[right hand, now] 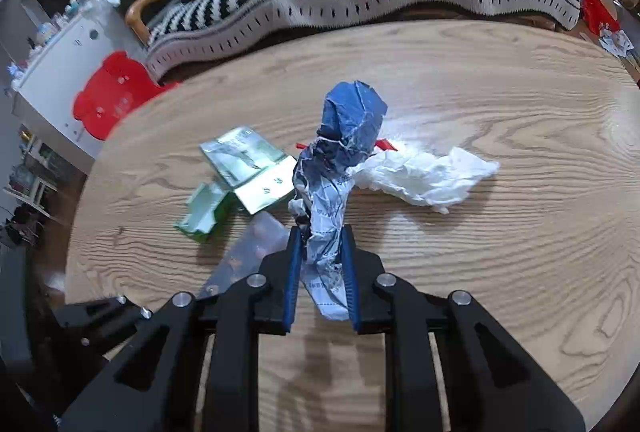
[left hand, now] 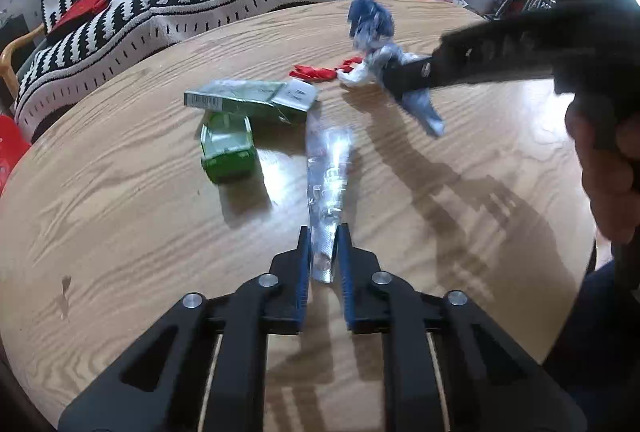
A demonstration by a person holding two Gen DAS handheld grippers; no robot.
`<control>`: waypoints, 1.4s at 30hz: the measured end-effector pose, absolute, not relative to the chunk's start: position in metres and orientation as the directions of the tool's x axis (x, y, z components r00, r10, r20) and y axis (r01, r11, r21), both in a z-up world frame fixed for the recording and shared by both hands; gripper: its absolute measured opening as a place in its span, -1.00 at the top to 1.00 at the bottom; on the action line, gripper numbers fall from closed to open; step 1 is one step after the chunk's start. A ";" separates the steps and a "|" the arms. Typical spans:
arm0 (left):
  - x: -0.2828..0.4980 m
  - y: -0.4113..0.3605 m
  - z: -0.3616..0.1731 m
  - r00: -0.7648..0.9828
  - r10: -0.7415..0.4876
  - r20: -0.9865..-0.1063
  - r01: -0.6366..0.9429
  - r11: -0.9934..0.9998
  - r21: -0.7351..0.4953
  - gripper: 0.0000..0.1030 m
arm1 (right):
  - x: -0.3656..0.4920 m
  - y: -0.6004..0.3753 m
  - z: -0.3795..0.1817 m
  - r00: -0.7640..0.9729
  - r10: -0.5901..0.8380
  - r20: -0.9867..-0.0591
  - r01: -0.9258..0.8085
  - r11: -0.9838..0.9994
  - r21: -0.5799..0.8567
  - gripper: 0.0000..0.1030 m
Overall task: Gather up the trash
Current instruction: 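Grasp the clear blister strip with the left tool while the right tool grasps the foil wrapper, then carry the blister strip and foil wrapper over the black bin and open both tools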
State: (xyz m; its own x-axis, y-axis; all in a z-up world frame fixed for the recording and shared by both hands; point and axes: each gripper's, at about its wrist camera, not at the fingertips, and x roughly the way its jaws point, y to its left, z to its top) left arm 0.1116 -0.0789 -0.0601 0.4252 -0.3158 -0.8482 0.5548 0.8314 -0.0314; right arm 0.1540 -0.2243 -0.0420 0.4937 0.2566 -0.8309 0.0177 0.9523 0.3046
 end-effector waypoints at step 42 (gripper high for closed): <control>-0.178 -0.478 -0.102 -0.122 -0.438 -0.891 0.904 0.322 -0.282 0.78 | -0.331 -0.585 -0.088 0.464 -0.090 -0.881 0.691 0.659 0.296 0.61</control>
State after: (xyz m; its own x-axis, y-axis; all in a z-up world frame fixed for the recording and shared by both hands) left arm -0.1776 -0.4779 -0.1020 -0.1219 -0.4381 -0.8906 0.9037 0.3220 -0.2821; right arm -0.3307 -0.5851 -0.0879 0.4636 -0.0902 -0.8814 0.6915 0.6589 0.2963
